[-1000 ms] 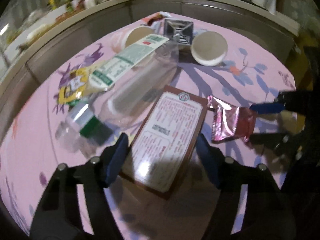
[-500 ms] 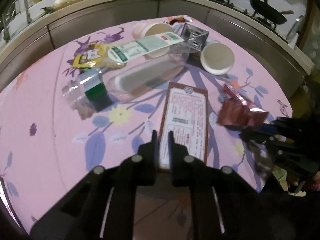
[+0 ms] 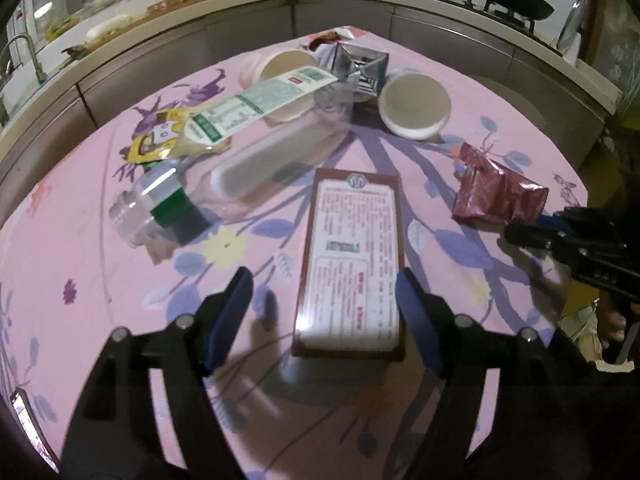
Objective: Collect trash
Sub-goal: 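Grasp the brown snack box with the left gripper while the right grasps the red wrapper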
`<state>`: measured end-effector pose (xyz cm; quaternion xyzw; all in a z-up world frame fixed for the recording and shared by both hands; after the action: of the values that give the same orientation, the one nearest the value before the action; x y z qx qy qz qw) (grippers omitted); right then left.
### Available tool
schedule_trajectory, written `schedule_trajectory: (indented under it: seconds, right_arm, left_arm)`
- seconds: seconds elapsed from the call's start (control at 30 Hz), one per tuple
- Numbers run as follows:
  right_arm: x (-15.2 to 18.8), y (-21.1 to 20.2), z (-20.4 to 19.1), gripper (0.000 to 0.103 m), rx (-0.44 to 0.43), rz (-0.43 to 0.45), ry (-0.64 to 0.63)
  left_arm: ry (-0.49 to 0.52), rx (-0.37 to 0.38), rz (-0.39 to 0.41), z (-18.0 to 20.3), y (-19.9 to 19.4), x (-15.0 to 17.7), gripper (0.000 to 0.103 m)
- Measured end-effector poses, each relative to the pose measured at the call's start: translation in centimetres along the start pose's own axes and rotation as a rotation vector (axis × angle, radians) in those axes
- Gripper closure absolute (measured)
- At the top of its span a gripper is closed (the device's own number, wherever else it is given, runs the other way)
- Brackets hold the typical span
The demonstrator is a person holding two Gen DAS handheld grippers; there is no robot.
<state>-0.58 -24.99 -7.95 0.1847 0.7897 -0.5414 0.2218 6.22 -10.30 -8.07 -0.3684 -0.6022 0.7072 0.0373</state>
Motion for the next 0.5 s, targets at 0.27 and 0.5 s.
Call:
schedule_trajectory:
  seconds: [0.27,0.5]
  right_arm:
    - [-0.2,-0.4,-0.7,0.093,-0.043,0.009,-0.018]
    - [-0.1,-0.8,-0.4,0.094,-0.068,0.024,-0.004]
  left_arm:
    - [0.001,0.018,0.000,0.9,0.1,-0.2,0.065]
    - [0.014,0.024,-0.035,2.4,0.1,-0.3,0.030]
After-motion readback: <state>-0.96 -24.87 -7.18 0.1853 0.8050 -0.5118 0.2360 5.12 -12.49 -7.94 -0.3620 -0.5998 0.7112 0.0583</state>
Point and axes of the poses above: each gripper's, at about its wrist camera, not at the fingertips, and y roughly the way its jaws point, z to its right, x to its underside, the point moved 7 cm from there along y, roughly the way its jaws point, and after that the axes turned 8 degrees about -z, right-handed, at the moved point
